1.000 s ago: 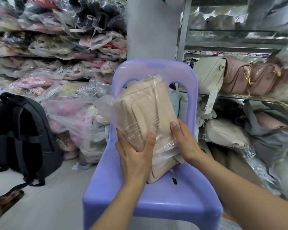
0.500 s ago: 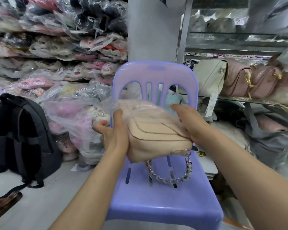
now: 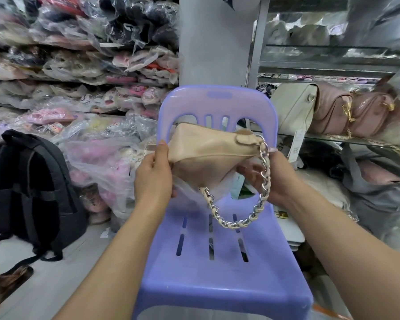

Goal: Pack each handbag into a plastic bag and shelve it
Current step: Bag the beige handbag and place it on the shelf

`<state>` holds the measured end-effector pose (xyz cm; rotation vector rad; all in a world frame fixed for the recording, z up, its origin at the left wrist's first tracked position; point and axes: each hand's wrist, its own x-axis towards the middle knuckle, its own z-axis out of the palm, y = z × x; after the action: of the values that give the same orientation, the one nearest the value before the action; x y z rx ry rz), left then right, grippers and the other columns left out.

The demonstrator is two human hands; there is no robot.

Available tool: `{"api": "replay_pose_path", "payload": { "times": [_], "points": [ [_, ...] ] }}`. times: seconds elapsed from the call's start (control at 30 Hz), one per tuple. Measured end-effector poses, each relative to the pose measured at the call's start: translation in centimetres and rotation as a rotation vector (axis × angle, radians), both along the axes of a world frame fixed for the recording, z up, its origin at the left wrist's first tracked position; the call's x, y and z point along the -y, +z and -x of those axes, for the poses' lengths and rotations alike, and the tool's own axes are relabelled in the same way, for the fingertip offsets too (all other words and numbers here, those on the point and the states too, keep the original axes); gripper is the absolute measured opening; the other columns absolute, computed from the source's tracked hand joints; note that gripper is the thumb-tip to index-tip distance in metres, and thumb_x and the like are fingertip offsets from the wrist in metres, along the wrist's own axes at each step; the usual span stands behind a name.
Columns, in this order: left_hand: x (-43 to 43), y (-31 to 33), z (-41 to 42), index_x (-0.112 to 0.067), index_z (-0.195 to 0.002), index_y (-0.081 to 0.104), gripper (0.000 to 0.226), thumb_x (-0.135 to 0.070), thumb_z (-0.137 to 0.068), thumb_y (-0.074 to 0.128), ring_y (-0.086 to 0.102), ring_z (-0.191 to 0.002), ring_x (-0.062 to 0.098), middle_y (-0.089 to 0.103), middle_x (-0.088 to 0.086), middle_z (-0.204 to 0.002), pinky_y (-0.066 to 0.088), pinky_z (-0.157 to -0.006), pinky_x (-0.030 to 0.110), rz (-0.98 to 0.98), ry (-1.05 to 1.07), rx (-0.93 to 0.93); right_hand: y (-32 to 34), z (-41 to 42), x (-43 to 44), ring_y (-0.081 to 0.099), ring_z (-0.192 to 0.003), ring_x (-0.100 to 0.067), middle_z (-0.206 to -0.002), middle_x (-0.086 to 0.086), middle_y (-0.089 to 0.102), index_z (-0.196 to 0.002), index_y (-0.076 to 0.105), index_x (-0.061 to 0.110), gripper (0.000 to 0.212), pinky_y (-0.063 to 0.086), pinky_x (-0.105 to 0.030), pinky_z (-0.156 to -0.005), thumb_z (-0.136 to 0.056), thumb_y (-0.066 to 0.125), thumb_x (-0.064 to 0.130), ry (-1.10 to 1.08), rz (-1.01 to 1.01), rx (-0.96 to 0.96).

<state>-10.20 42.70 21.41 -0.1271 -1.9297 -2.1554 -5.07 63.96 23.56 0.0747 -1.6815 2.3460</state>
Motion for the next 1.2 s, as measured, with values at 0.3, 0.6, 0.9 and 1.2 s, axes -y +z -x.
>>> {"api": "replay_pose_path", "payload": {
  "times": [0.3, 0.6, 0.9, 1.2],
  "points": [
    [0.6, 0.5, 0.7, -0.028, -0.098, 0.058, 0.024, -0.046, -0.104, 0.042, 0.061, -0.055, 0.022, 0.063, 0.003, -0.090, 0.043, -0.037, 0.023, 0.023, 0.106, -0.053, 1.1, 0.4, 1.6, 0.059, -0.044, -0.006, -0.063, -0.001, 0.067, -0.099, 0.071, 0.003, 0.014, 0.051, -0.017, -0.046, -0.096, 0.059, -0.003, -0.268, 0.156, 0.048],
    [0.8, 0.2, 0.2, -0.033, -0.115, 0.040, 0.024, -0.029, -0.097, 0.055, 0.069, -0.084, 0.027, 0.058, -0.005, -0.112, 0.057, -0.072, 0.040, 0.120, 0.076, -0.270, 1.5, 0.8, 2.7, 0.060, -0.055, -0.014, -0.069, -0.006, 0.070, -0.107, 0.071, 0.000, 0.021, 0.049, -0.025, -0.055, -0.090, 0.061, -0.006, -0.445, 0.023, 0.036],
    [1.2, -1.3, 0.0, -0.034, -0.110, 0.061, 0.022, -0.025, -0.095, 0.048, 0.063, -0.107, 0.037, 0.013, 0.009, -0.160, 0.042, -0.103, 0.036, 0.676, -0.012, -0.290, 1.7, 0.1, 5.1, 0.055, -0.073, -0.016, -0.089, -0.002, 0.058, -0.088, 0.071, 0.015, 0.030, 0.048, -0.034, -0.069, -0.094, 0.060, 0.042, -0.523, -0.445, 0.025],
    [1.3, -1.1, 0.1, -0.028, -0.093, 0.062, 0.005, -0.033, -0.095, 0.063, 0.057, -0.070, -0.019, 0.019, 0.012, -0.158, 0.033, -0.082, 0.015, 0.610, -0.015, -0.348, 2.8, -1.2, 7.1, 0.076, -0.070, -0.032, -0.088, -0.013, 0.066, -0.128, 0.028, 0.034, 0.055, 0.063, -0.039, -0.055, -0.089, 0.062, 0.016, -0.222, -1.070, 0.203]
  ]
}}
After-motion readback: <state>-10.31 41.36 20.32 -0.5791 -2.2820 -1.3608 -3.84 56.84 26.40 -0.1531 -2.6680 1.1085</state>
